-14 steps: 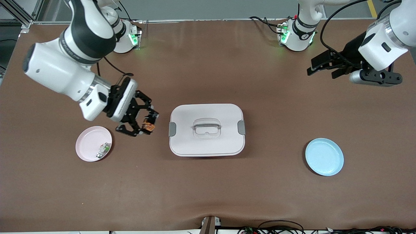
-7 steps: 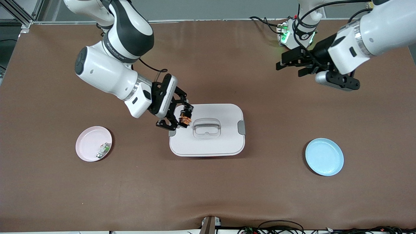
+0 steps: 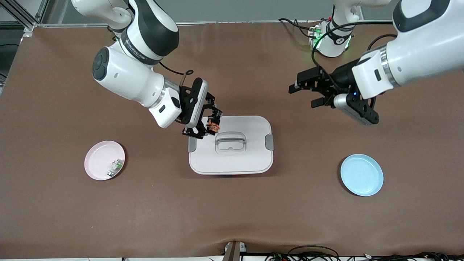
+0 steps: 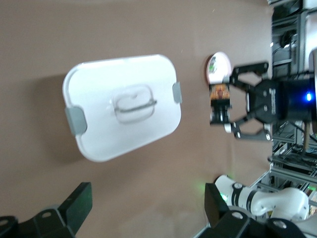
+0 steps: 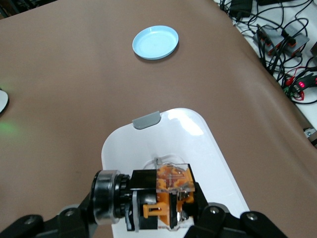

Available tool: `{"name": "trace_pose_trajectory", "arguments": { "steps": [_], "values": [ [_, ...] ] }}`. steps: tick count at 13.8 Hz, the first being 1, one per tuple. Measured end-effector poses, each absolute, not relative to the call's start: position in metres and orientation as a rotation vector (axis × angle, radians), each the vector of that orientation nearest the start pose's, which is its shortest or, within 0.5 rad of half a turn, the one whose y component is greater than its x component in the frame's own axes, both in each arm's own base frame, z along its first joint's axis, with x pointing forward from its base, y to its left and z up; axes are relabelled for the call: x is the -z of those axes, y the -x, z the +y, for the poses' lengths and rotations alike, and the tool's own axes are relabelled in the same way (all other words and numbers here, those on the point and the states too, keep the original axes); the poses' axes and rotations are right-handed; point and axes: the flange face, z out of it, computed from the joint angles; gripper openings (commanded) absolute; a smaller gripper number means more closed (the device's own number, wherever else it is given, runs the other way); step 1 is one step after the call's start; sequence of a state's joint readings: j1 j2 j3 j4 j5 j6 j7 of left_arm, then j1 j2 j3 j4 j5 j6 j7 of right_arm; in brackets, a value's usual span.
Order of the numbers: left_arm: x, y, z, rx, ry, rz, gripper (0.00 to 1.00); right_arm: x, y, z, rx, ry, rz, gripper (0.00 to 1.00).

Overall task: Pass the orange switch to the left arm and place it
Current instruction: 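Carry the switch above the box while the left gripper approaches it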

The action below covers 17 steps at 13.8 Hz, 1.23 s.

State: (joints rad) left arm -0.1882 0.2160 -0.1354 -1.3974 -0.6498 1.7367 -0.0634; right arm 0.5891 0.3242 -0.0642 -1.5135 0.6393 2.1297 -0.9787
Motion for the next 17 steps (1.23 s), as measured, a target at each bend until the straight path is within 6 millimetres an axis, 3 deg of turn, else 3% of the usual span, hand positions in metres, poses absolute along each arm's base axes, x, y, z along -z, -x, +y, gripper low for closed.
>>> {"name": "trace_pose_trajectory", "arguments": {
  "steps": [3,9,14,17],
  "values": [
    [-0.607,-0.604,-0.257,-0.053,-2.385,-0.185,1.0,-0.53,-0.577,0.376,0.522,2.111,-1.51,0.11],
    [-0.581,-0.614,-0.312,-0.072,-2.254,-0.136,1.0,-0.547,-0.57,0.391,0.562,2.086,-1.525,0.09],
    [-0.577,-0.606,-0.343,-0.031,-2.236,-0.071,1.0,-0.548,-0.57,0.391,0.566,2.088,-1.524,0.09],
    [-0.57,-0.602,-0.362,-0.018,-2.232,-0.027,0.91,-0.548,-0.57,0.391,0.566,2.088,-1.523,0.09]
  ]
}}
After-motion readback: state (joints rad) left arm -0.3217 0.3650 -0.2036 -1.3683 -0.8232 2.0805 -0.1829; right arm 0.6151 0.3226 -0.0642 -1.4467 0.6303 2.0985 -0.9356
